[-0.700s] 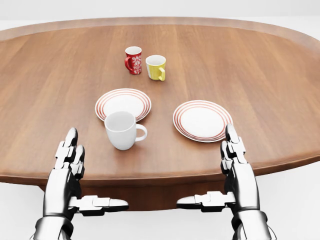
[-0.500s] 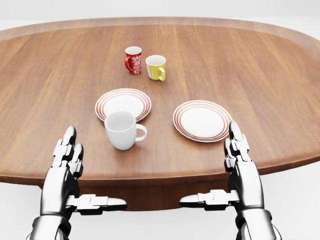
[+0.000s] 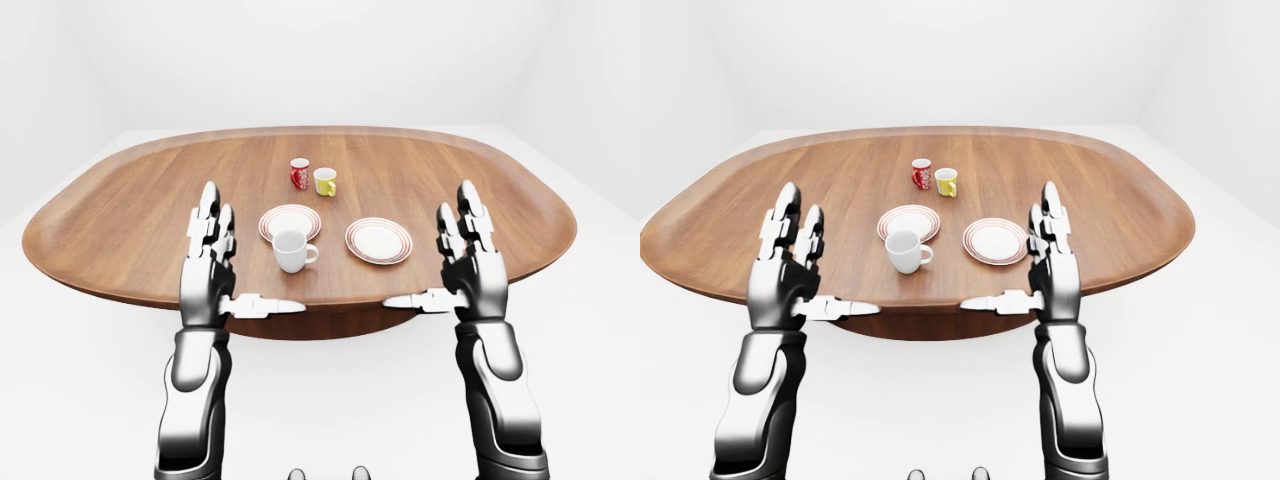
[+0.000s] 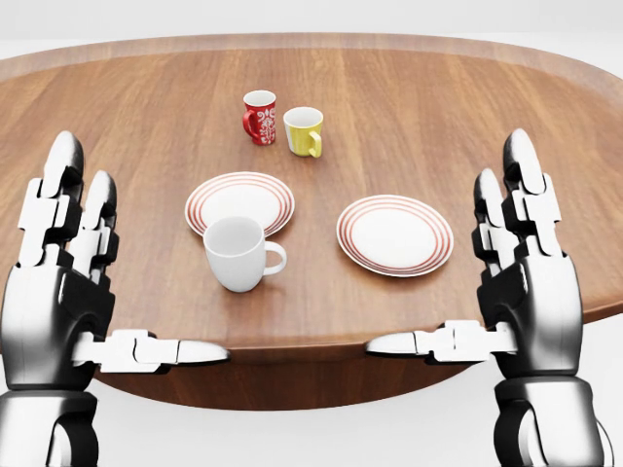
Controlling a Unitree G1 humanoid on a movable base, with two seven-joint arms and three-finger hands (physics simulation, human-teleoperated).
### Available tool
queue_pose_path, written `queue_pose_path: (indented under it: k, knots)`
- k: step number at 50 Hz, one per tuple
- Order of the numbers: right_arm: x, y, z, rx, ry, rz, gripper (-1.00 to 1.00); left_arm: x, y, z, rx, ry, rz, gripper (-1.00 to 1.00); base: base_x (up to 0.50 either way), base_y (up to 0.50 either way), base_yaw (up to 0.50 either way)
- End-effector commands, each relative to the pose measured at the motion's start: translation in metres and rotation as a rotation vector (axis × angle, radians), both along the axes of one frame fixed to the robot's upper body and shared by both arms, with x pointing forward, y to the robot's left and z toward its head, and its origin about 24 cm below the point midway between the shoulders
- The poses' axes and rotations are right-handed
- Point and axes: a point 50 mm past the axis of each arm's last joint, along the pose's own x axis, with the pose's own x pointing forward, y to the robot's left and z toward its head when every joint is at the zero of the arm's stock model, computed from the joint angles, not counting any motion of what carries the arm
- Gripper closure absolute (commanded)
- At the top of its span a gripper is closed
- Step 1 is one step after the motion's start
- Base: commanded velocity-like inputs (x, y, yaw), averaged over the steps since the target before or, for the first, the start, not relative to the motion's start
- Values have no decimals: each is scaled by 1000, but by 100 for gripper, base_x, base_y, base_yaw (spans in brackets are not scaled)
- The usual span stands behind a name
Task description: Put the white mug on the left plate.
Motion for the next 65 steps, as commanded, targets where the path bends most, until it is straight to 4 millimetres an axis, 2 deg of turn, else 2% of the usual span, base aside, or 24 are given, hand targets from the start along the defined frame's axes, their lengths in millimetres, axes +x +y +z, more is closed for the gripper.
queue_pose_path:
  k: [1, 8, 34, 50, 57, 65]
  knots:
    - [-8, -3, 23, 44, -107, -8, -100, -7, -1, 16, 2, -77, -5, -100, 0, 0, 0]
    - [-9, -2, 25, 30, -115, 8, -100, -6, 0, 15, 3, -69, -4, -100, 0, 0, 0]
    - [-8, -1, 25, 4, -114, -3, -100, -6, 0, 15, 0, -71, -6, -100, 0, 49, 0]
    - [-8, 0, 21, -4, -97, 10, -100, -8, -1, 18, 0, -86, -13, -100, 0, 1, 0]
    - [-9, 2, 21, -17, -97, 7, -100, -8, -1, 17, -1, -81, -11, -100, 0, 47, 0]
    - [-8, 0, 22, -3, -104, -3, -100, -8, -1, 17, 0, -83, -13, -100, 0, 0, 0]
